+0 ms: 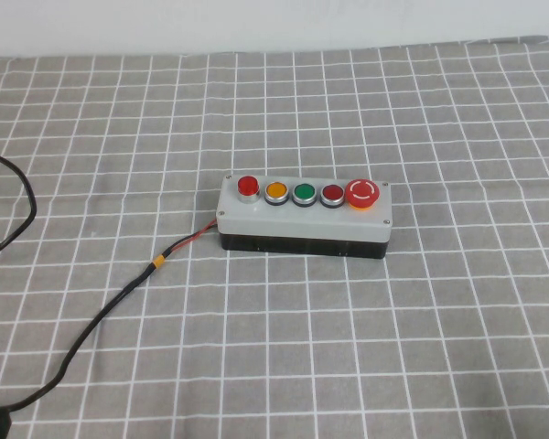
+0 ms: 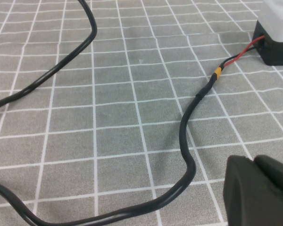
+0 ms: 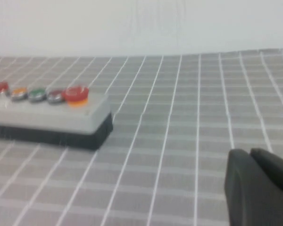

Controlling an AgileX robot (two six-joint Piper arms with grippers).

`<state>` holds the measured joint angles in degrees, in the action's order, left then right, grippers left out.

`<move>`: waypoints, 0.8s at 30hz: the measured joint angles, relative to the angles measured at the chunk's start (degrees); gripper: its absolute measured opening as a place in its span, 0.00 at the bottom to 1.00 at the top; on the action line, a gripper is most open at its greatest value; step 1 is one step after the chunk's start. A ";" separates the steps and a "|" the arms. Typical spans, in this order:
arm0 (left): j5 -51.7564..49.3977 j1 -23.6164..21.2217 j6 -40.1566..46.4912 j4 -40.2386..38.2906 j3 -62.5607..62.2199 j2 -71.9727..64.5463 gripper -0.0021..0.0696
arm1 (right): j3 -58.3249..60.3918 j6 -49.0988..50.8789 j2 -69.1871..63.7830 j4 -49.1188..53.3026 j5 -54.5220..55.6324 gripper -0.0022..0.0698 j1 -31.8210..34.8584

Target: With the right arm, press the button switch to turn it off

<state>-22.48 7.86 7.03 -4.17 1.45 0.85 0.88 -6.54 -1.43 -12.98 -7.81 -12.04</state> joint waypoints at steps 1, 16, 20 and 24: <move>0.00 0.00 0.00 0.00 0.00 0.00 0.02 | 0.28 0.00 0.94 0.11 -1.83 0.01 0.23; 0.00 0.00 0.00 0.00 0.00 0.00 0.02 | 0.57 -0.01 1.84 1.61 -11.61 0.01 4.56; 0.00 0.00 0.00 0.00 0.00 0.00 0.02 | 0.57 -0.01 1.84 1.61 -11.61 0.01 4.56; 0.00 0.00 0.00 0.00 0.00 0.00 0.02 | 0.57 -0.01 1.84 1.61 -11.61 0.01 4.56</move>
<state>-22.48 7.86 7.03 -4.17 1.45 0.85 1.45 -6.55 0.41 -11.37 -19.41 -7.49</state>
